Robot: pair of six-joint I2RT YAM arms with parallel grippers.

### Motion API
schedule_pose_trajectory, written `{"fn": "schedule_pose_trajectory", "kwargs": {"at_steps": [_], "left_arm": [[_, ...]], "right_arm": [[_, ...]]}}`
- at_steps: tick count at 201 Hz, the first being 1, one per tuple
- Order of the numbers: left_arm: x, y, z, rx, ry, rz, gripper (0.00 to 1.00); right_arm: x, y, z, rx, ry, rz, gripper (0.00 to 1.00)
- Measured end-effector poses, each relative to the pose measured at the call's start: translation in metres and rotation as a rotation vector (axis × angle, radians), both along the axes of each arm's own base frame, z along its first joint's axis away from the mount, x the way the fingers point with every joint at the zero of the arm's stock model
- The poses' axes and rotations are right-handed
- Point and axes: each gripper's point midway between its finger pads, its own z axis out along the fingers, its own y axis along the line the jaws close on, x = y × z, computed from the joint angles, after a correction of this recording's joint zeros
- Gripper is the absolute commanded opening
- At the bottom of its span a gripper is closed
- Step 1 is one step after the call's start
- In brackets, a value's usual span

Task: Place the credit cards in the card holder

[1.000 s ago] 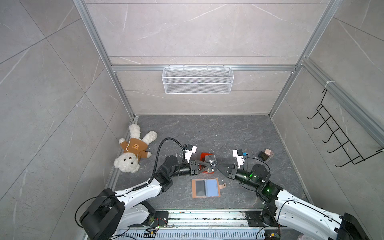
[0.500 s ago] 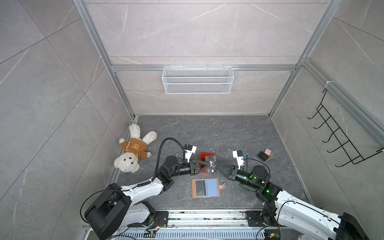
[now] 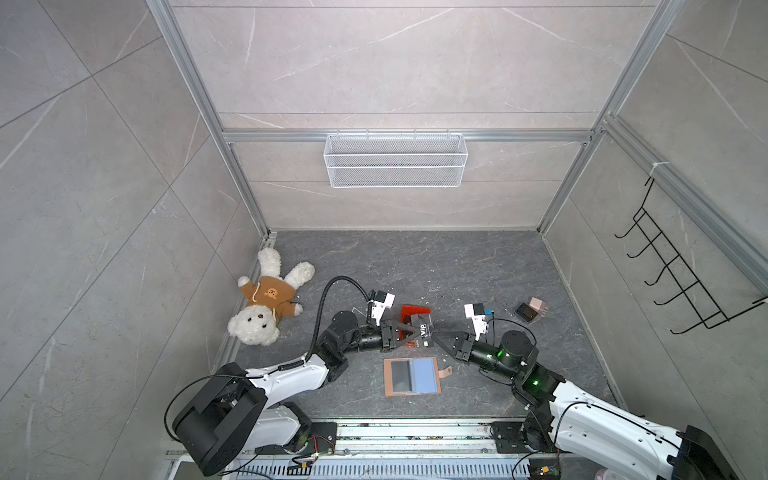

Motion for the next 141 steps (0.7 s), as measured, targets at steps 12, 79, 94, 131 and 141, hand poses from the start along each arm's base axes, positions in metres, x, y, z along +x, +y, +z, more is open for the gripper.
{"fn": "schedule_pose_trajectory", "kwargs": {"at_steps": [12, 79, 94, 131, 141], "left_arm": [[0.000, 0.000, -0.004, 0.009, 0.006, 0.001, 0.01], [0.000, 0.008, -0.043, 0.116, 0.070, 0.039, 0.01], [-0.003, 0.010, -0.054, 0.145, 0.089, 0.045, 0.00], [-0.015, 0.010, -0.077, 0.214, 0.110, 0.043, 0.00], [-0.018, 0.010, -0.082, 0.233, 0.108, 0.042, 0.00]], "right_arm": [[0.000, -0.002, -0.005, -0.018, 0.012, -0.010, 0.20], [-0.003, -0.018, -0.033, -0.150, 0.064, -0.055, 0.30], [-0.003, -0.023, -0.047, -0.209, 0.087, -0.069, 0.30], [-0.005, -0.033, -0.077, -0.335, 0.139, -0.090, 0.29], [-0.008, -0.033, -0.086, -0.370, 0.152, -0.083, 0.29]]}}
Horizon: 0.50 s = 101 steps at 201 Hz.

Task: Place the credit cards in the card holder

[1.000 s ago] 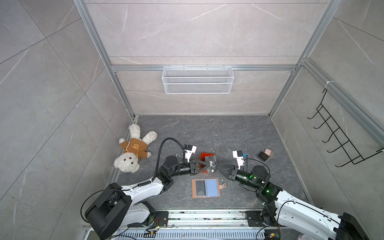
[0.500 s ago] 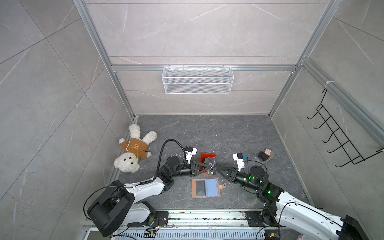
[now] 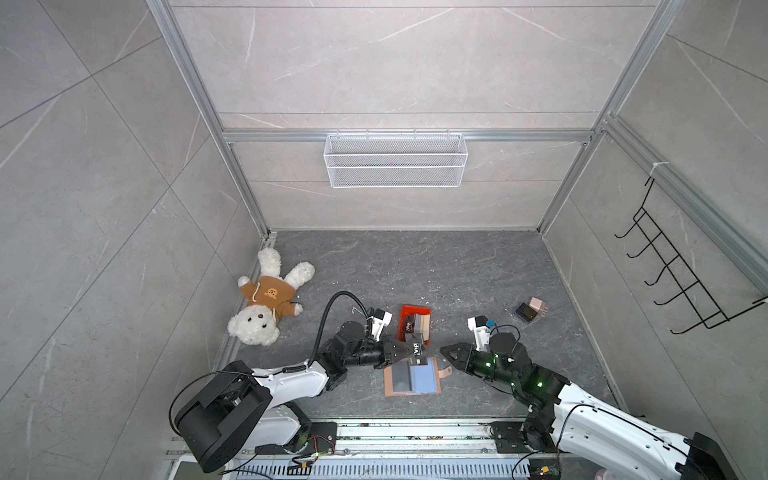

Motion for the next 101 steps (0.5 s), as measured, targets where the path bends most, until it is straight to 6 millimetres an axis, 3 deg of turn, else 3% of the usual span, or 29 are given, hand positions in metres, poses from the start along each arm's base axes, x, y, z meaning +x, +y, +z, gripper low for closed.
{"fn": "schedule_pose_trajectory", "kwargs": {"at_steps": [60, 101], "left_arm": [[-0.015, 0.011, -0.037, 0.113, 0.035, 0.017, 0.00], [-0.020, 0.015, -0.041, 0.141, 0.038, 0.019, 0.01]], "right_arm": [[-0.015, 0.011, -0.029, -0.217, 0.043, 0.066, 0.26], [-0.017, 0.017, -0.043, -0.328, 0.056, 0.085, 0.23]]}}
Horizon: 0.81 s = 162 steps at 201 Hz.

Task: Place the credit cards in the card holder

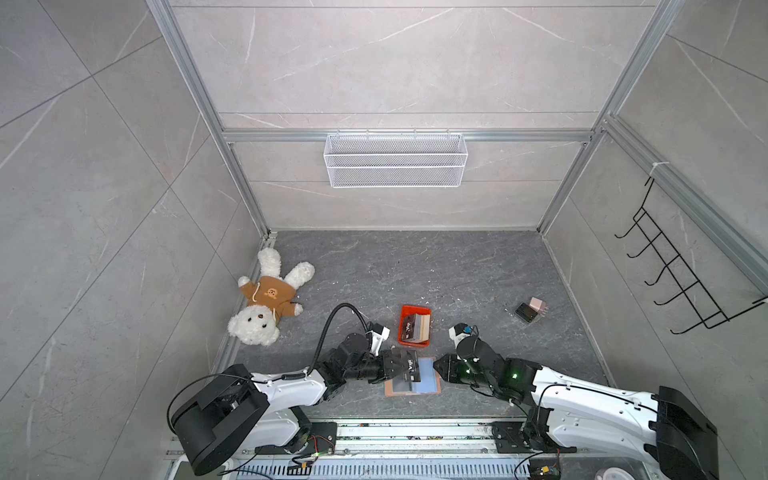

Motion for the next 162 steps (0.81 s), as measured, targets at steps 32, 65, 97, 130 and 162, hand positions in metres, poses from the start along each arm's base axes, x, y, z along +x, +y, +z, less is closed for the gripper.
{"fn": "schedule_pose_trajectory", "kwargs": {"at_steps": [32, 65, 97, 130, 162], "left_arm": [[0.001, 0.002, 0.004, 0.001, -0.019, 0.008, 0.01], [0.000, 0.002, 0.003, 0.007, -0.028, 0.001, 0.01], [0.000, 0.002, 0.002, 0.014, -0.036, 0.001, 0.01], [-0.002, 0.002, -0.005, 0.030, -0.033, -0.016, 0.00], [-0.002, 0.002, -0.007, 0.035, -0.035, -0.021, 0.01]], "right_arm": [[0.001, -0.005, -0.015, -0.087, 0.016, -0.013, 0.22], [0.002, -0.011, -0.026, -0.149, 0.027, -0.029, 0.21], [0.004, -0.010, -0.031, -0.186, 0.041, -0.028, 0.20], [0.004, -0.009, -0.034, -0.197, 0.047, -0.027, 0.16], [0.001, -0.008, -0.038, -0.222, 0.054, -0.015, 0.15]]}}
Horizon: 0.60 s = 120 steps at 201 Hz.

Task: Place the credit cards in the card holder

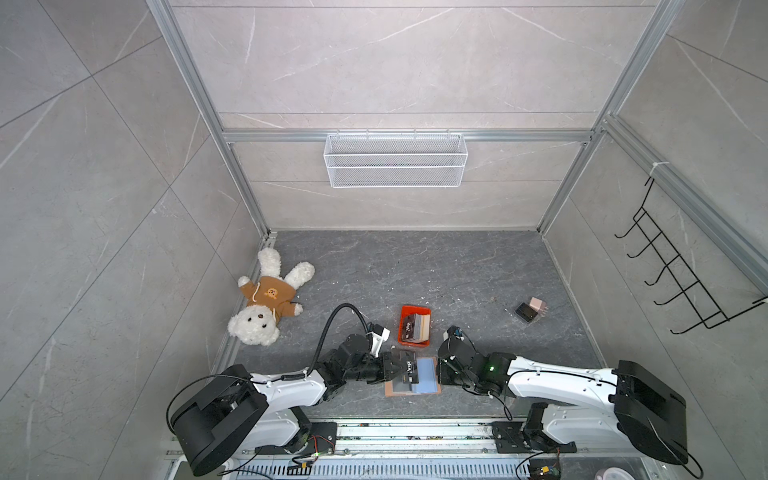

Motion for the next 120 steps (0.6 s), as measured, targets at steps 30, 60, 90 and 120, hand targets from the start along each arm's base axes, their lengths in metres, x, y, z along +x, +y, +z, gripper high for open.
{"fn": "schedule_pose_trajectory", "kwargs": {"at_steps": [30, 60, 90, 120], "left_arm": [[0.000, -0.001, -0.001, -0.001, 0.000, -0.006, 0.00], [-0.001, 0.000, -0.008, 0.016, 0.016, -0.007, 0.00], [-0.002, 0.000, -0.012, 0.025, 0.024, -0.007, 0.00], [-0.002, 0.000, -0.017, 0.035, 0.034, -0.008, 0.00]], "right_arm": [[-0.002, 0.000, -0.003, -0.019, 0.010, 0.005, 0.15], [-0.003, 0.000, -0.005, -0.042, 0.014, 0.010, 0.14], [-0.004, -0.003, -0.009, -0.063, 0.020, 0.010, 0.14], [-0.005, -0.005, -0.011, -0.078, 0.020, 0.009, 0.13]]}}
